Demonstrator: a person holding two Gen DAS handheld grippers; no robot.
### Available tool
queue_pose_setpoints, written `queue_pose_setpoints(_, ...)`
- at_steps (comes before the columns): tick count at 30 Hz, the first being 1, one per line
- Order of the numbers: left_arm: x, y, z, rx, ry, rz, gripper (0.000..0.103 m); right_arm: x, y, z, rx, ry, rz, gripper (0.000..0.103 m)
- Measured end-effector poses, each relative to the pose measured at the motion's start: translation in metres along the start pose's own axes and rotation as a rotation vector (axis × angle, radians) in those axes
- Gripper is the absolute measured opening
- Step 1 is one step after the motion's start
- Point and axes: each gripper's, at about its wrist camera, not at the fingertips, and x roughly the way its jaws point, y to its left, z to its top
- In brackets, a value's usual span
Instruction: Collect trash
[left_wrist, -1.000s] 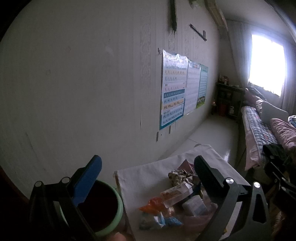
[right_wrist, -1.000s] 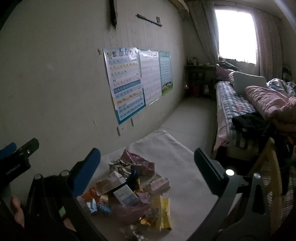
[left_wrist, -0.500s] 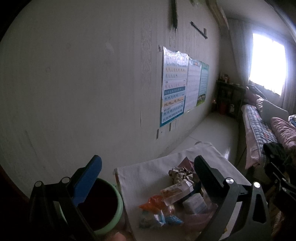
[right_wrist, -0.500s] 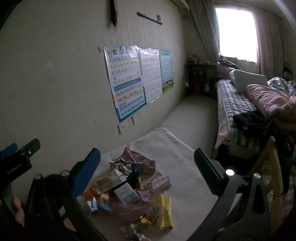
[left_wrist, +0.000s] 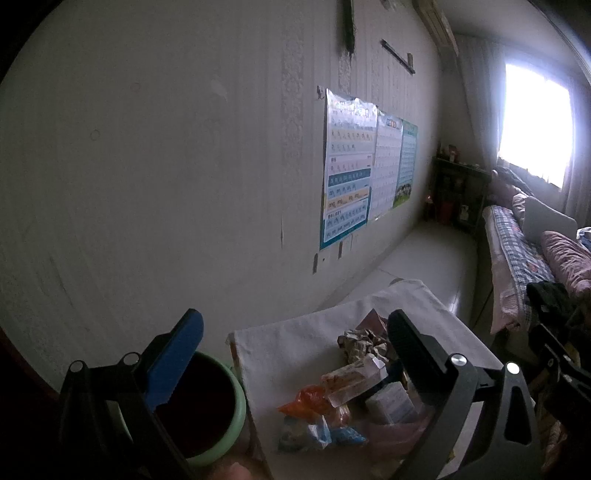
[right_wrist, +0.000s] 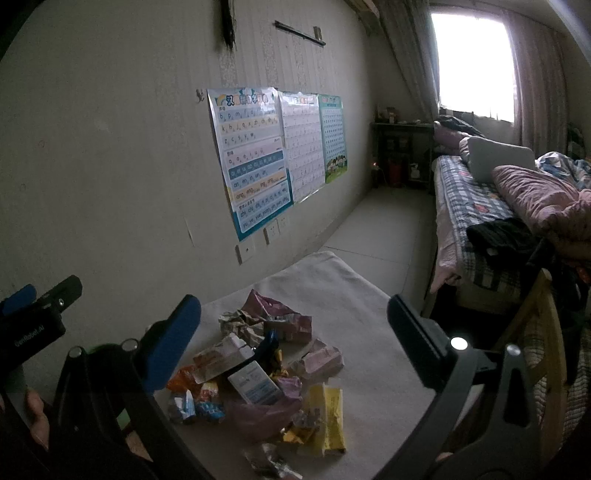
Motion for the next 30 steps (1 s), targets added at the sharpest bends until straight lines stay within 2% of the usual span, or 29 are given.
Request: queue_pose_setpoints(30,0.0028,0.0038,-0.0032,-0.002,0.007,0.006,0.095,0.0036,0.0019,-0.0016,0.004,0.02,0.003,0.1)
